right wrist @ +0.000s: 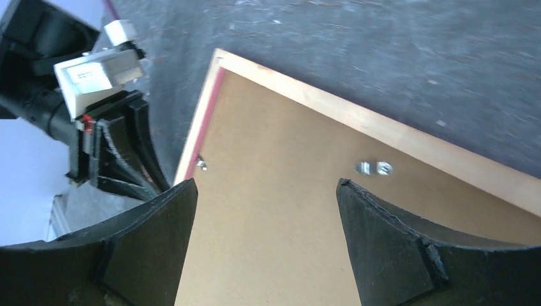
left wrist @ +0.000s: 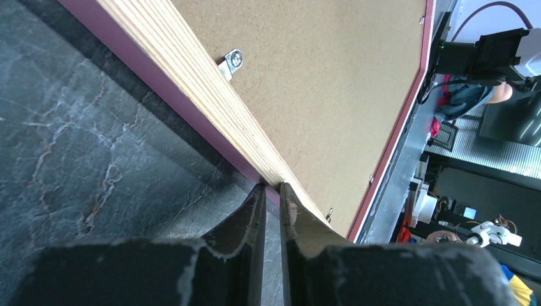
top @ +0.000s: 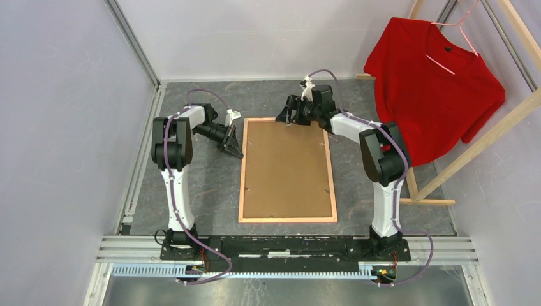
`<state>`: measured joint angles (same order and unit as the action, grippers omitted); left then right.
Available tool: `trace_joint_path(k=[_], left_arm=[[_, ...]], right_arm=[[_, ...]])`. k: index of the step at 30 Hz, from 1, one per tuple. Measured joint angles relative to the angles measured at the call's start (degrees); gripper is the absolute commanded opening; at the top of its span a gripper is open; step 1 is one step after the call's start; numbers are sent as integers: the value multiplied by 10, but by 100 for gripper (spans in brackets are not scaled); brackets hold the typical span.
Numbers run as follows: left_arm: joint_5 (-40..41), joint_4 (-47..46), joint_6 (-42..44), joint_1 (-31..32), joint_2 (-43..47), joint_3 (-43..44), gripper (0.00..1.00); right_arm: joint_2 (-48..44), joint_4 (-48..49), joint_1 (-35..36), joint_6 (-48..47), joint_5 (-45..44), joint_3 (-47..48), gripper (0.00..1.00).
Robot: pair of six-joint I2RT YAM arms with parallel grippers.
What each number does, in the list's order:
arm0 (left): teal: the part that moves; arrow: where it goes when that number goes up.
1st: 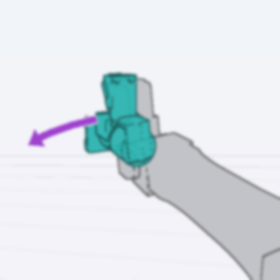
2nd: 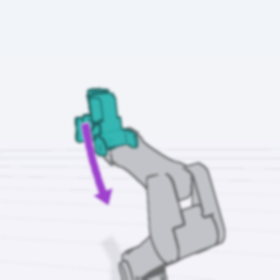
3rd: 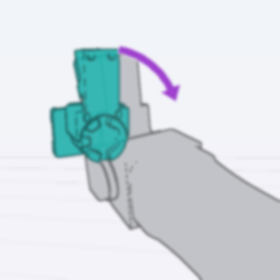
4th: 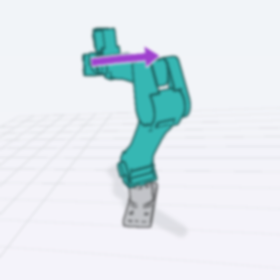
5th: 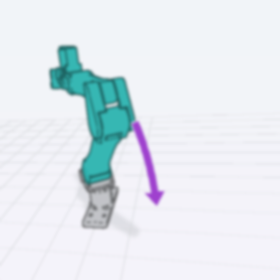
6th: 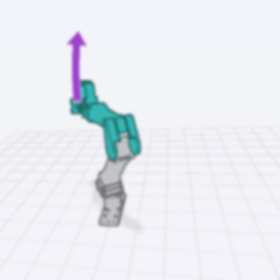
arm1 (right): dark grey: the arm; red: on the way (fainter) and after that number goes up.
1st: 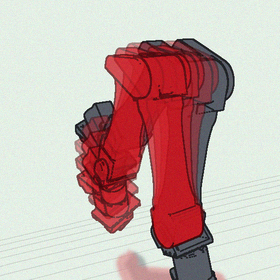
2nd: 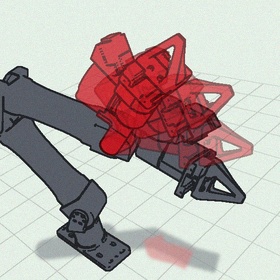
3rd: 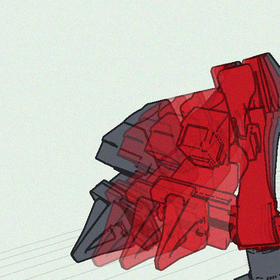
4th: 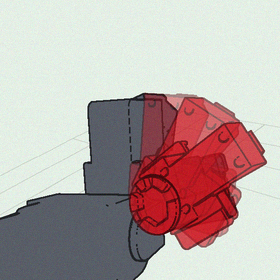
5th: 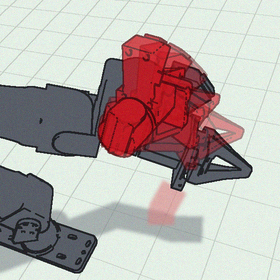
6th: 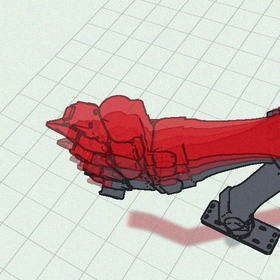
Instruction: Put the photo into the frame
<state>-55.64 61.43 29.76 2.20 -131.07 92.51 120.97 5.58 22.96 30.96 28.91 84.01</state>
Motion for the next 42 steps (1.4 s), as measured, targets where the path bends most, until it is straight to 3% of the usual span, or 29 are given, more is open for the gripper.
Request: trace_joint_path(k=[11, 42], left_arm=[[0, 0, 0, 0, 0, 0, 20], [0, 1, 12, 0, 0, 0, 19]], right_arm=[[-9, 24, 3, 2, -48, -55, 83], [51, 31, 4, 7, -71, 5, 80]])
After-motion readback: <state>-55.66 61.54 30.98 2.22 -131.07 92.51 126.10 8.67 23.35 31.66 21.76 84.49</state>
